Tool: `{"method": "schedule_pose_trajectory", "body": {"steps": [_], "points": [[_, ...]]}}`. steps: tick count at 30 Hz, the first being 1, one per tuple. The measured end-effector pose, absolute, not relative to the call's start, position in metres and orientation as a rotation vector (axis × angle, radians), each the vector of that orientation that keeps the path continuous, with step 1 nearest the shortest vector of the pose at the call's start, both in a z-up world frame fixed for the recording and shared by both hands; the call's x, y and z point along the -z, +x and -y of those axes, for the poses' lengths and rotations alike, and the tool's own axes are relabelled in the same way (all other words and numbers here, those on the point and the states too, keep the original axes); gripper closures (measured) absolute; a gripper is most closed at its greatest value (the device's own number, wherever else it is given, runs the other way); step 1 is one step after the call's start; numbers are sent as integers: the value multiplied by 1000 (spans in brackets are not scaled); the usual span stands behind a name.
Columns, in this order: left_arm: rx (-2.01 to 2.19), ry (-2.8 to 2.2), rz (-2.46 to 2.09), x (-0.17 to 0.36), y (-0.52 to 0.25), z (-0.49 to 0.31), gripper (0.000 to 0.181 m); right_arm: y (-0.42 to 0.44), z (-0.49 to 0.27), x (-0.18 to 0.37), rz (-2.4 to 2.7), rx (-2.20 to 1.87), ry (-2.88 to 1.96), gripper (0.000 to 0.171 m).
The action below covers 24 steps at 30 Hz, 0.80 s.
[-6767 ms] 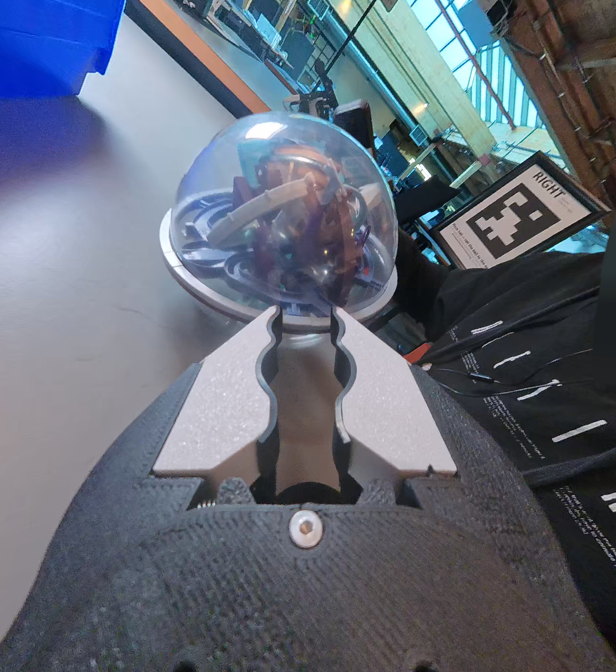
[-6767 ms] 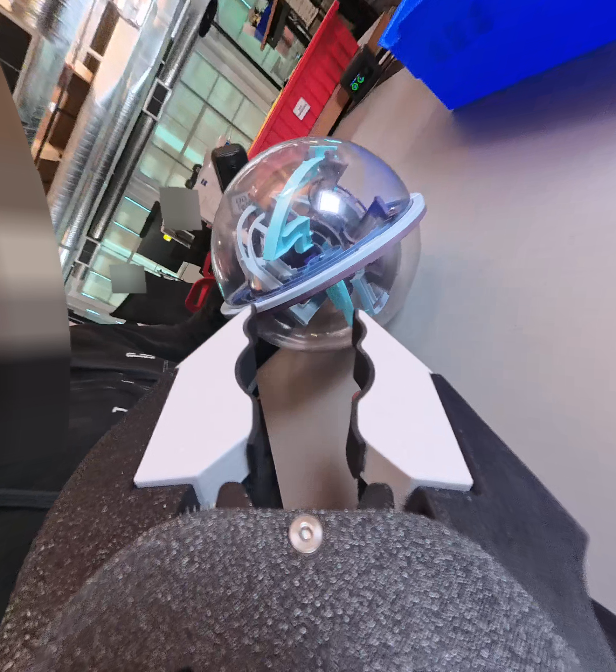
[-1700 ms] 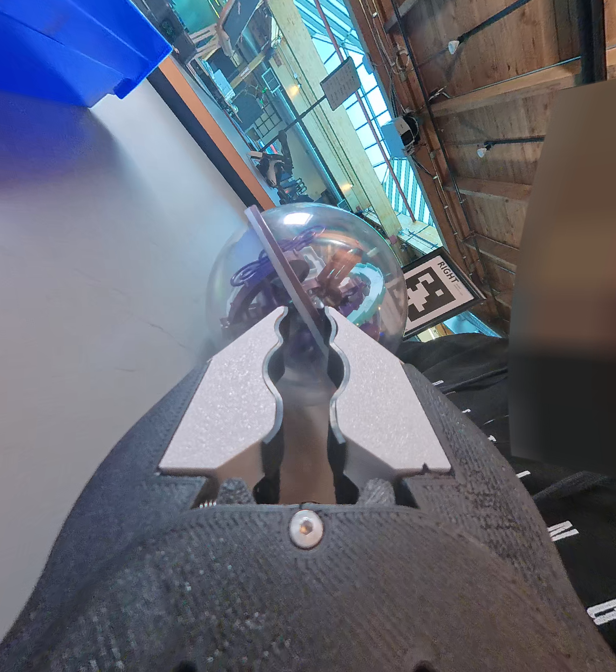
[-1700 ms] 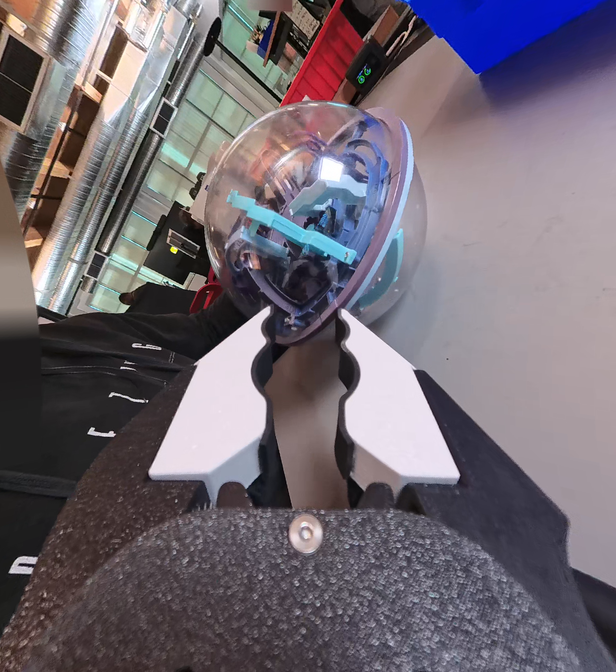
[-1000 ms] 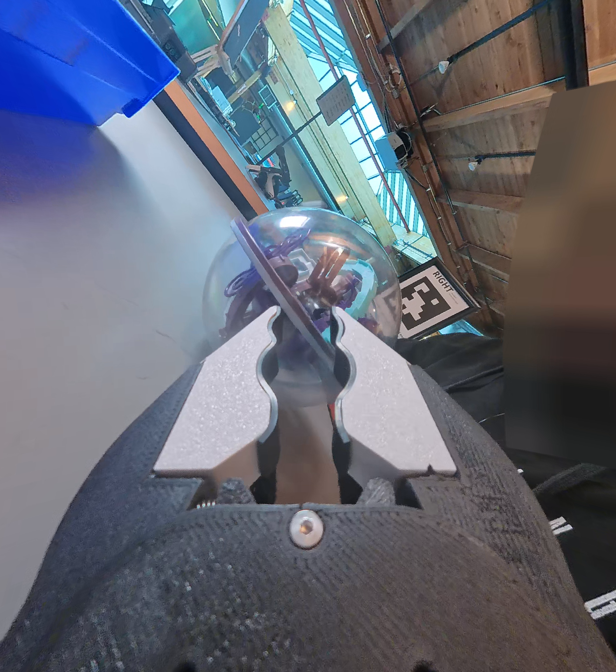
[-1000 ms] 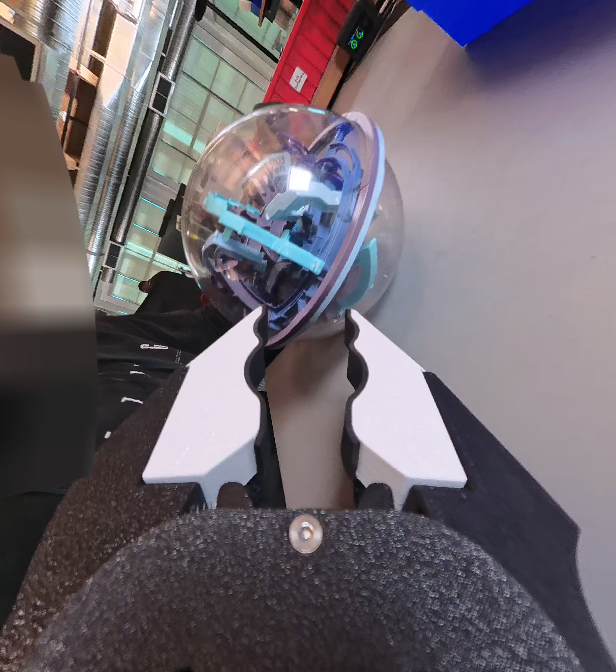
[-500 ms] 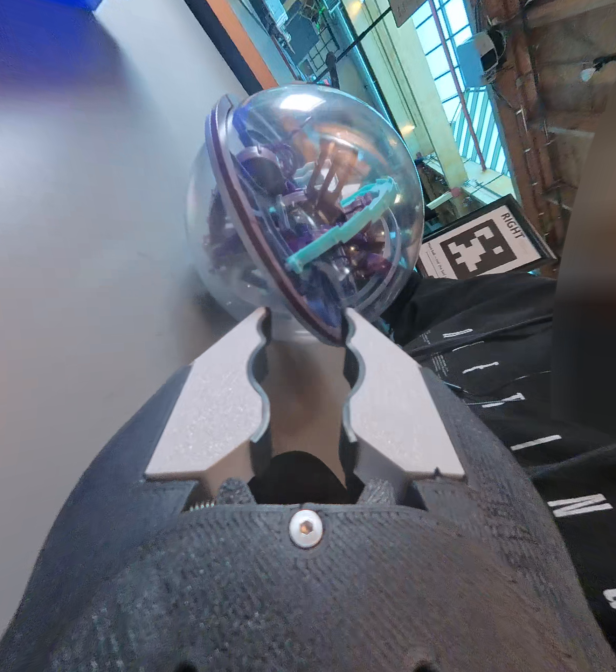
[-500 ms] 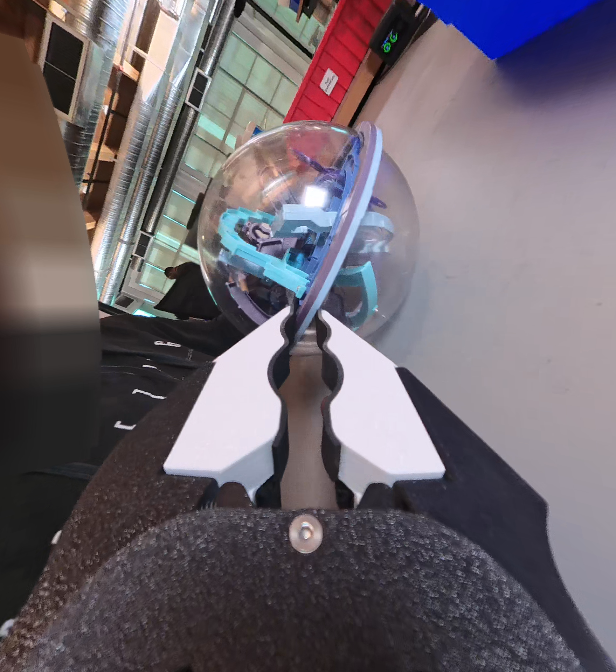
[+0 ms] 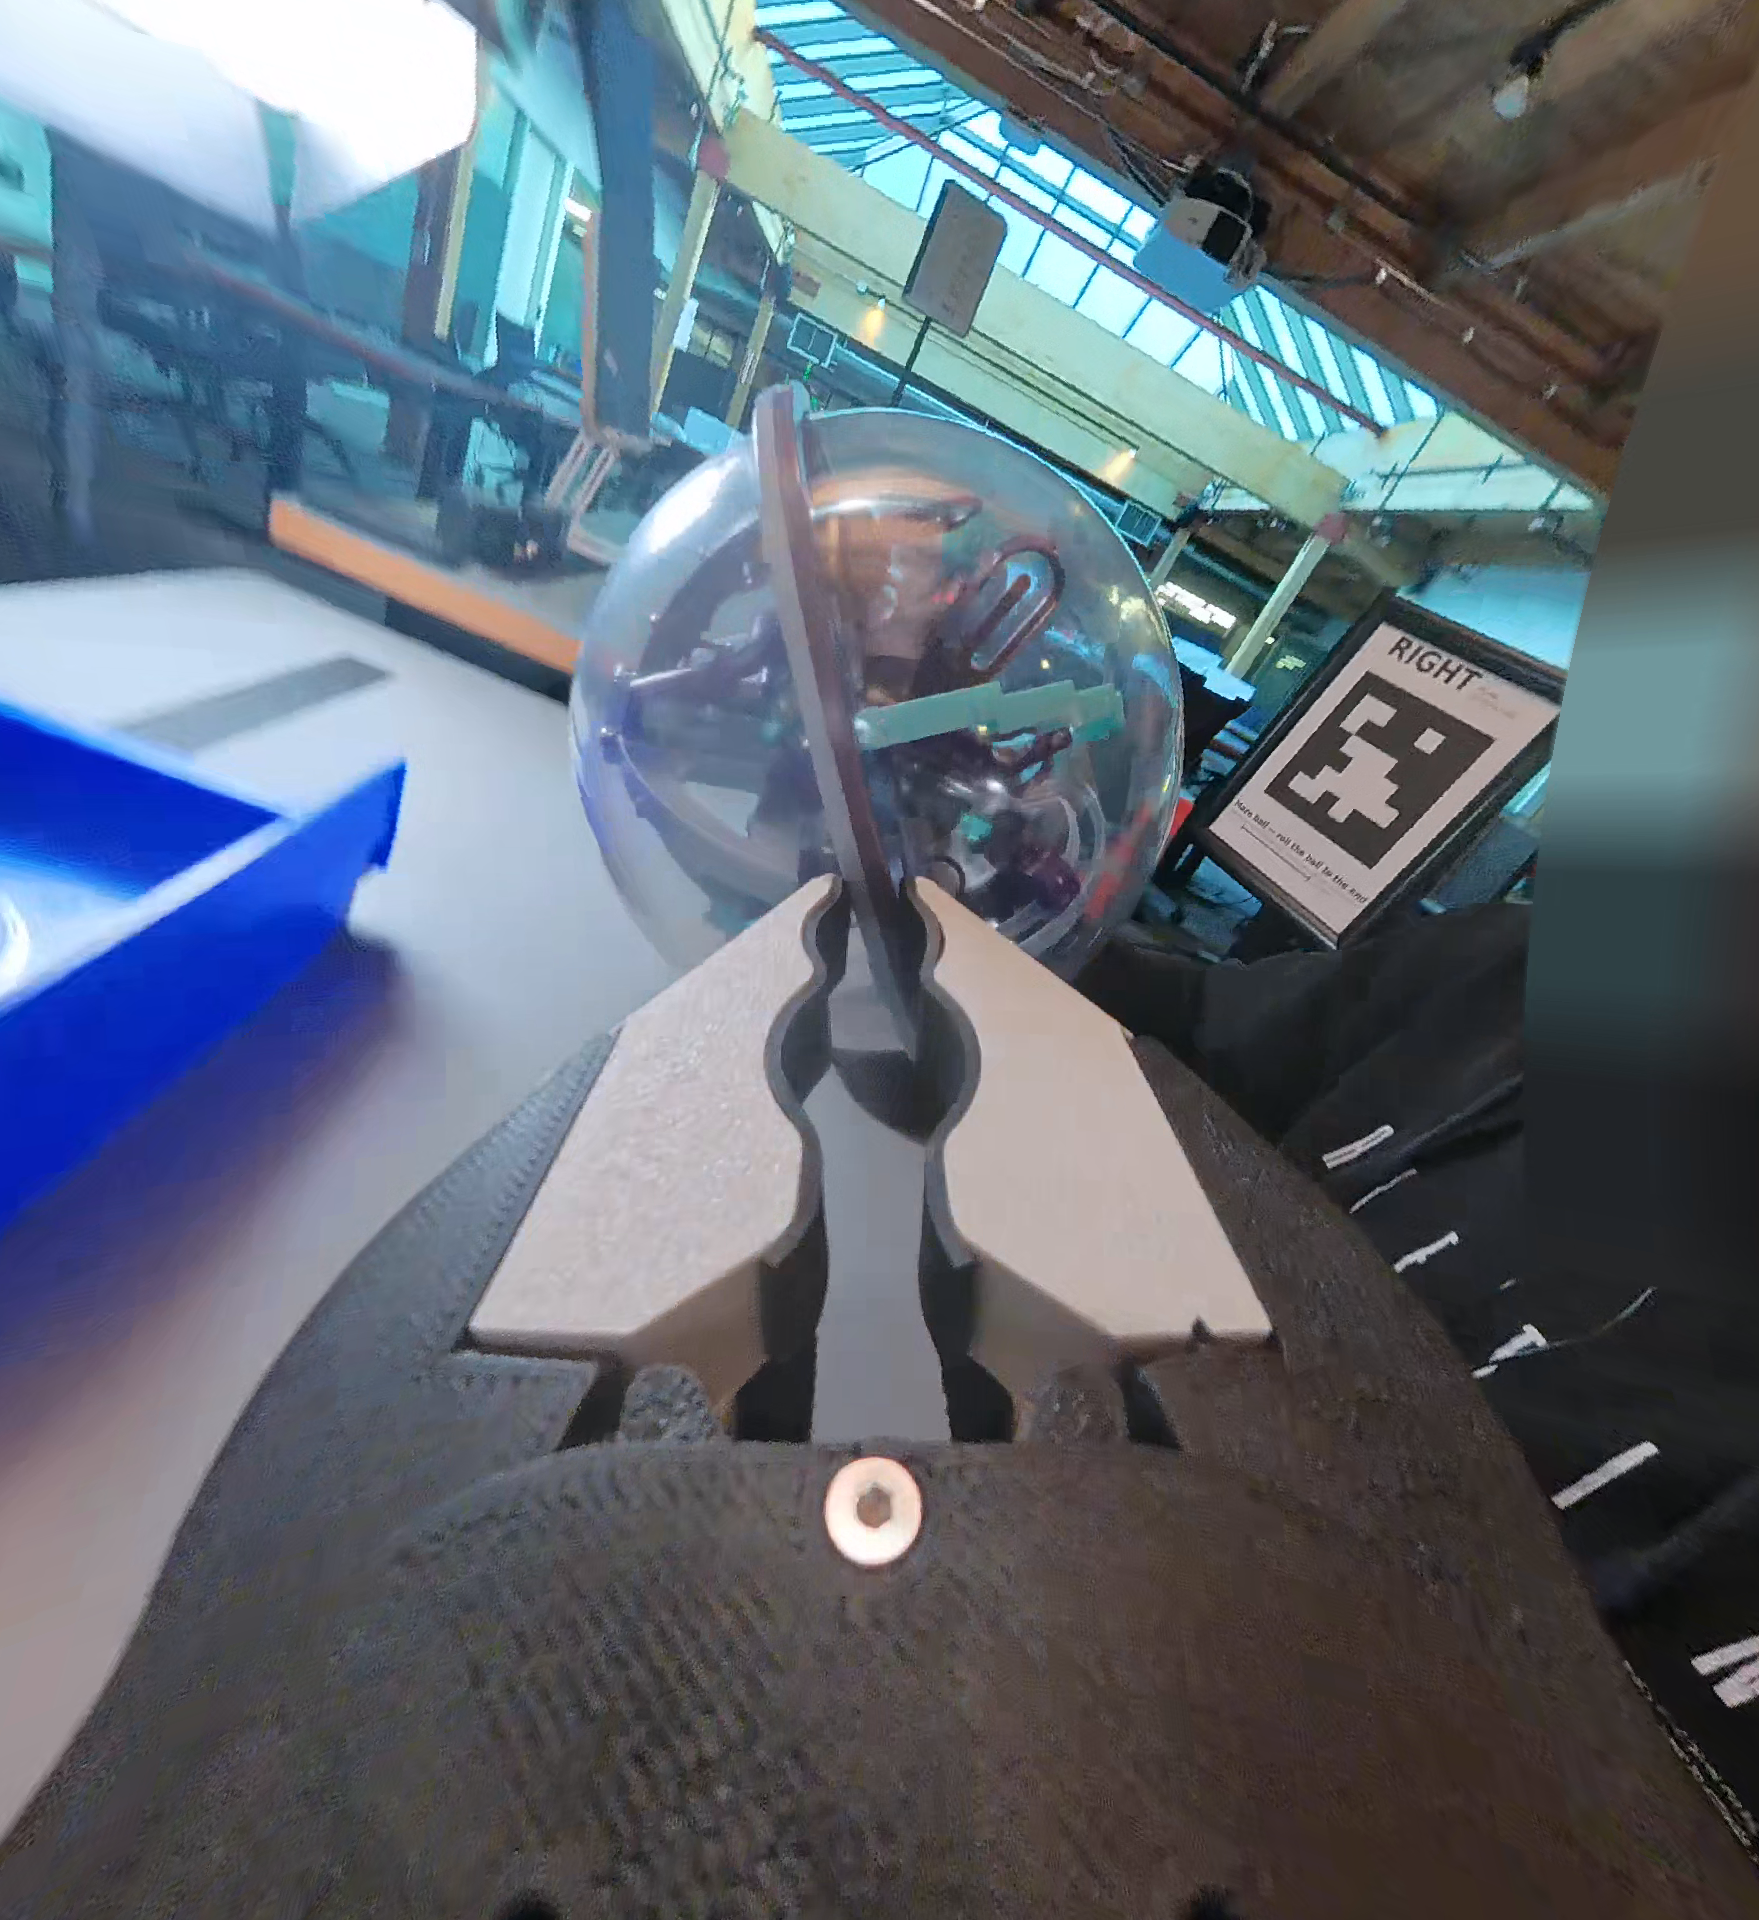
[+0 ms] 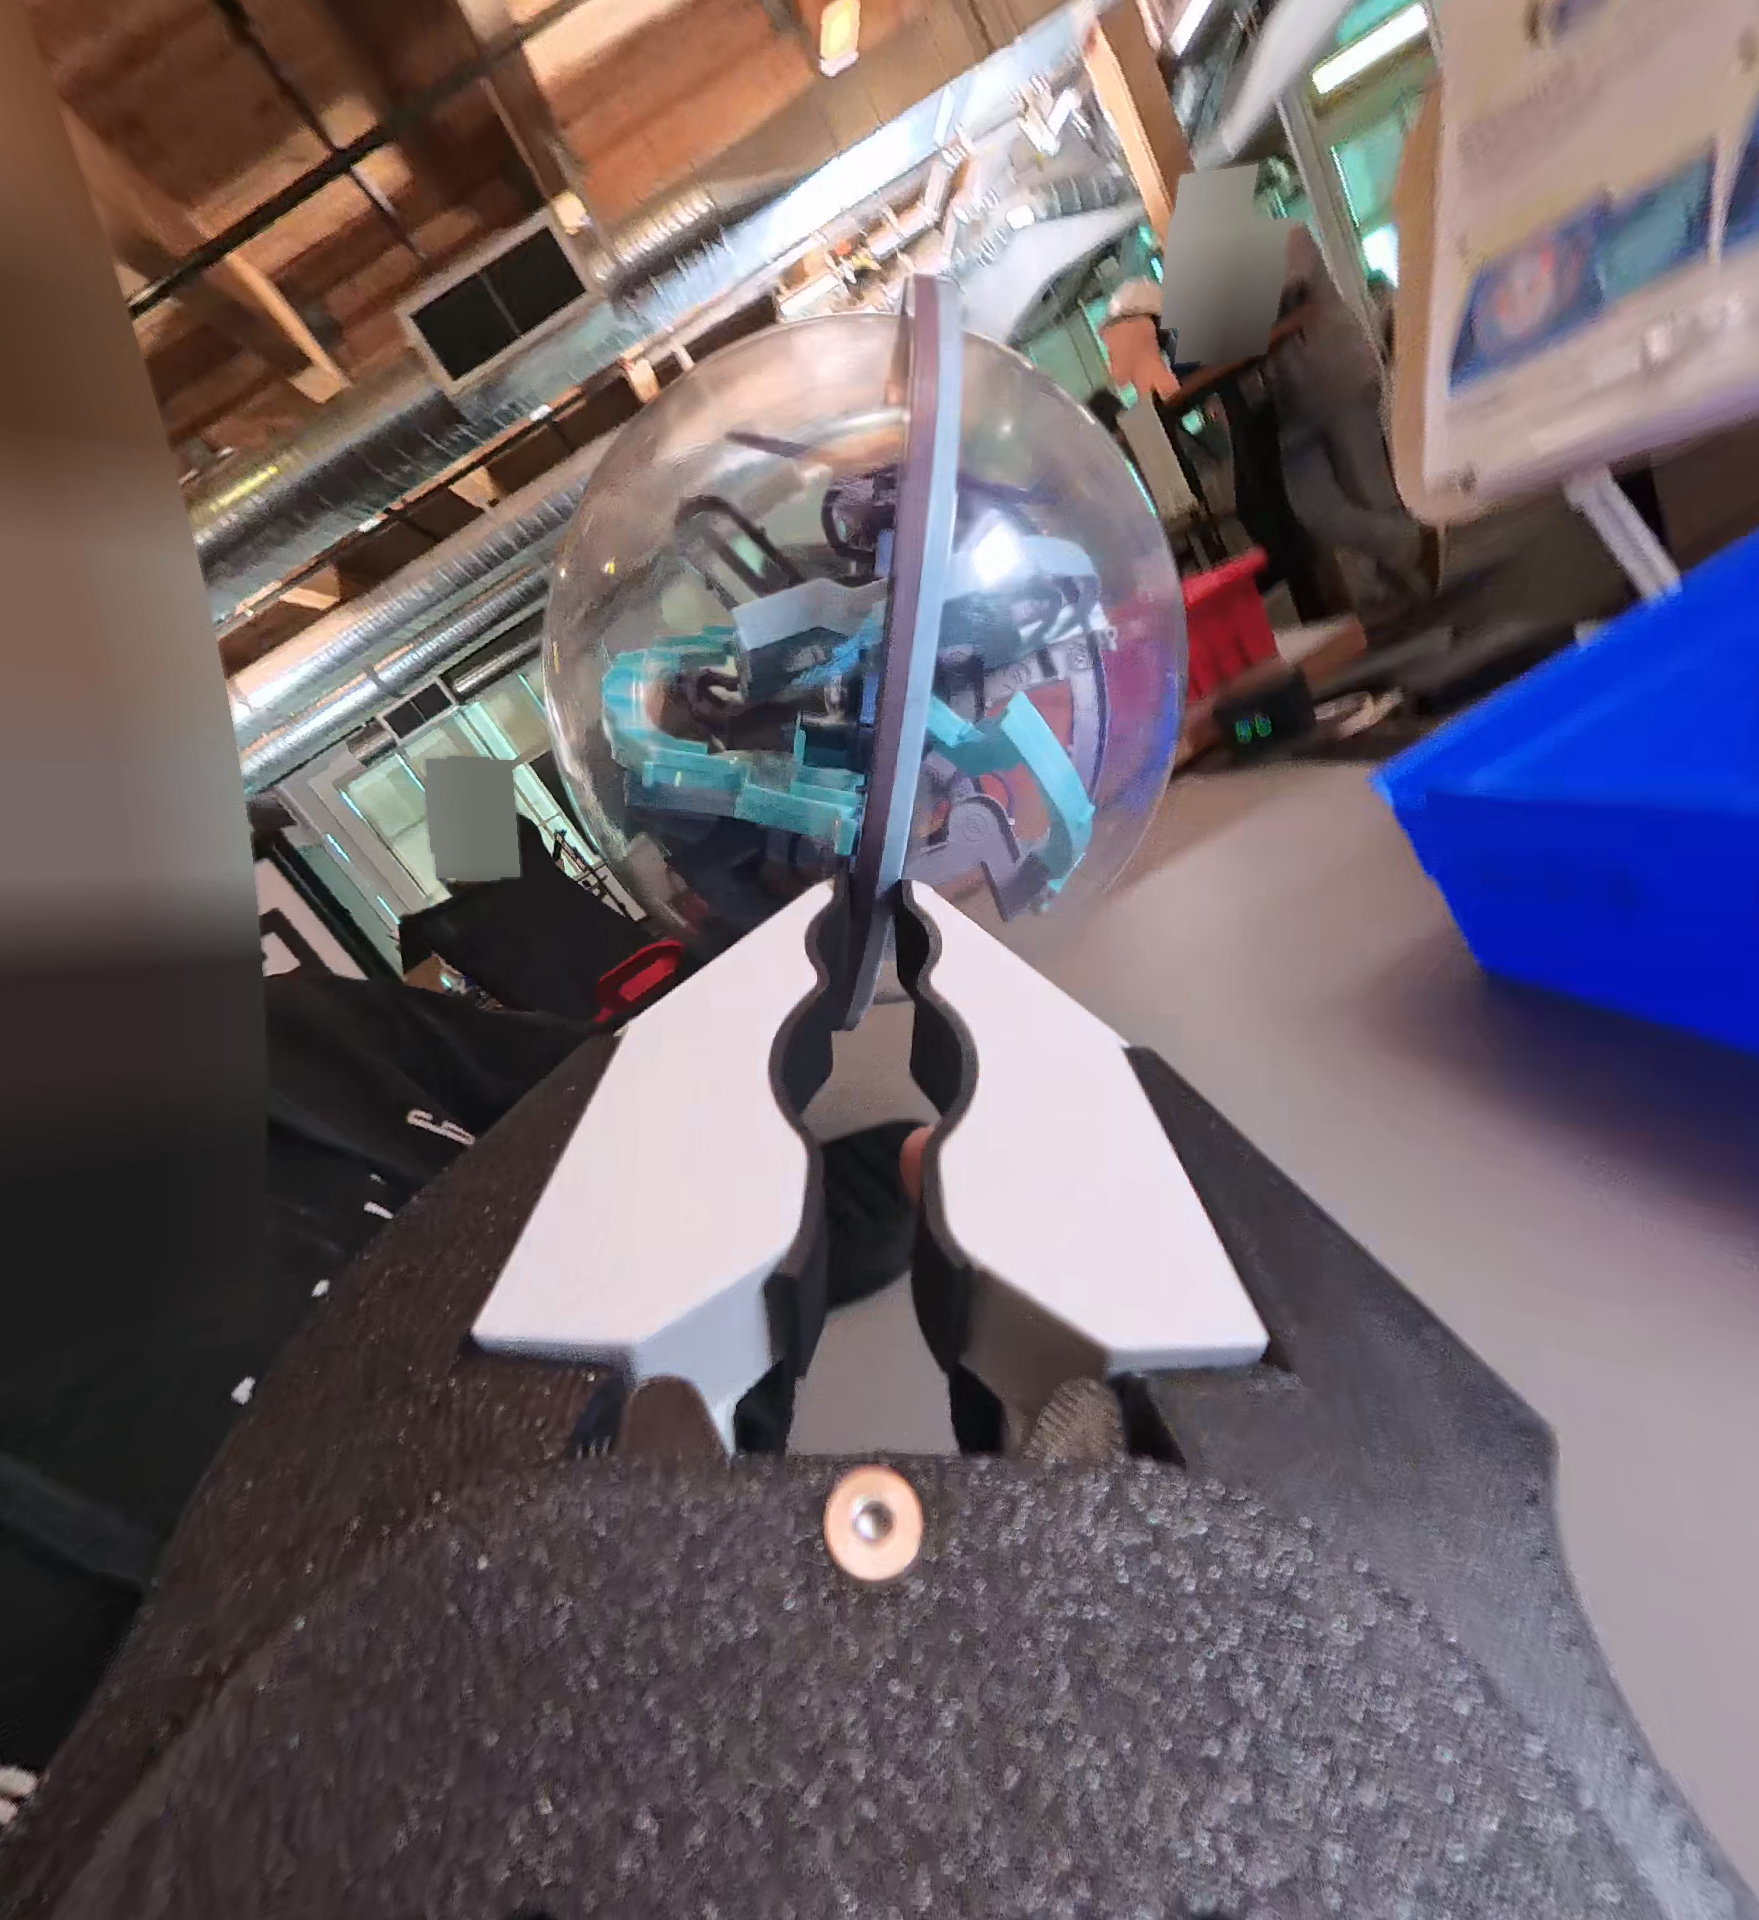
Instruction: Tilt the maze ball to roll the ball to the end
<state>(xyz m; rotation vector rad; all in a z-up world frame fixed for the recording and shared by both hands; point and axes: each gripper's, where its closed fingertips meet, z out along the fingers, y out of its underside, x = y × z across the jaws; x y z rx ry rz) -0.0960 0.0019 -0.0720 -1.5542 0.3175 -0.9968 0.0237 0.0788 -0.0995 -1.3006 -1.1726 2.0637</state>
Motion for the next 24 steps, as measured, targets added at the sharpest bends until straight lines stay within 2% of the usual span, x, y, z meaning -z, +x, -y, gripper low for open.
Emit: {"method": "schedule_pose_trajectory", "body": {"steps": [6,11,24], "points": [[775,-1452,-501,-30,-82,22,174,30,-58,20,1217,-1993,-992,166],[615,-1427,-613,-90,-56,51,174,37,-30,-9,1207,-2002,-845,166],[385,-1395,-788,-141,7,119,174,55,28,-31,1229,-1908,-678,165]]}}
